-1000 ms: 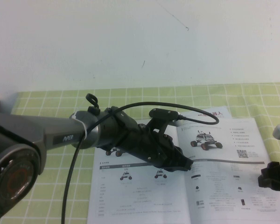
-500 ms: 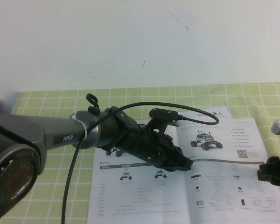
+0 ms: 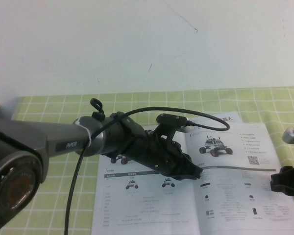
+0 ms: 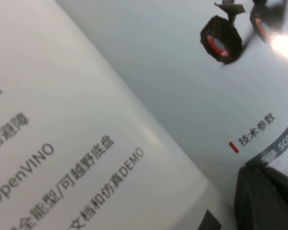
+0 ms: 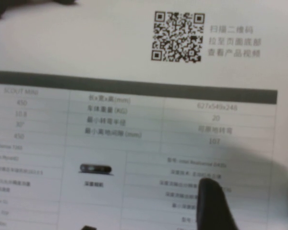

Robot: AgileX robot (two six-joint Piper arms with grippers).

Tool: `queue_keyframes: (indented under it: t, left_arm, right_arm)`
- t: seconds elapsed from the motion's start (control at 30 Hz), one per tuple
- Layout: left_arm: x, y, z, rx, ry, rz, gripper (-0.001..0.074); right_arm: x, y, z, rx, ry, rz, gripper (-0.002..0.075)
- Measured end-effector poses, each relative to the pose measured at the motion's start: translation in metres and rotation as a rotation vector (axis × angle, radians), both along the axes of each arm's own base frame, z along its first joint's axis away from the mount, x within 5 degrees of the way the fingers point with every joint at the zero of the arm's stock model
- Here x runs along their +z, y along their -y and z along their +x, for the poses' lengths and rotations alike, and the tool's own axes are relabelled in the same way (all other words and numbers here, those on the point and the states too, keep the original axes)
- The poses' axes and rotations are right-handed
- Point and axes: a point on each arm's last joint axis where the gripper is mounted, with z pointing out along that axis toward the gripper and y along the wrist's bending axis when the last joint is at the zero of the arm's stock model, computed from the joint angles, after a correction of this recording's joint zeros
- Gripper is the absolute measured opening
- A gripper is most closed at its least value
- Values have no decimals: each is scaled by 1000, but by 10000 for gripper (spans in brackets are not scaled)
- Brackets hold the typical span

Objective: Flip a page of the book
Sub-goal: Open the closed book

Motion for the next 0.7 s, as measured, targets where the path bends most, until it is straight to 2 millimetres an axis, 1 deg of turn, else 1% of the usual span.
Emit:
queue_keyframes:
  t: [0.17, 0.4, 0.7]
  left_arm:
    - [0, 0, 0, 0, 0, 0, -4]
    - [0, 0, 0, 0, 0, 0, -4]
    - [0, 0, 0, 0, 0, 0, -4]
  right_arm:
    - [0, 0, 0, 17, 3, -3, 359]
    - [0, -2, 0, 78, 4, -8, 431]
    - [0, -2, -2, 139, -7, -26, 442]
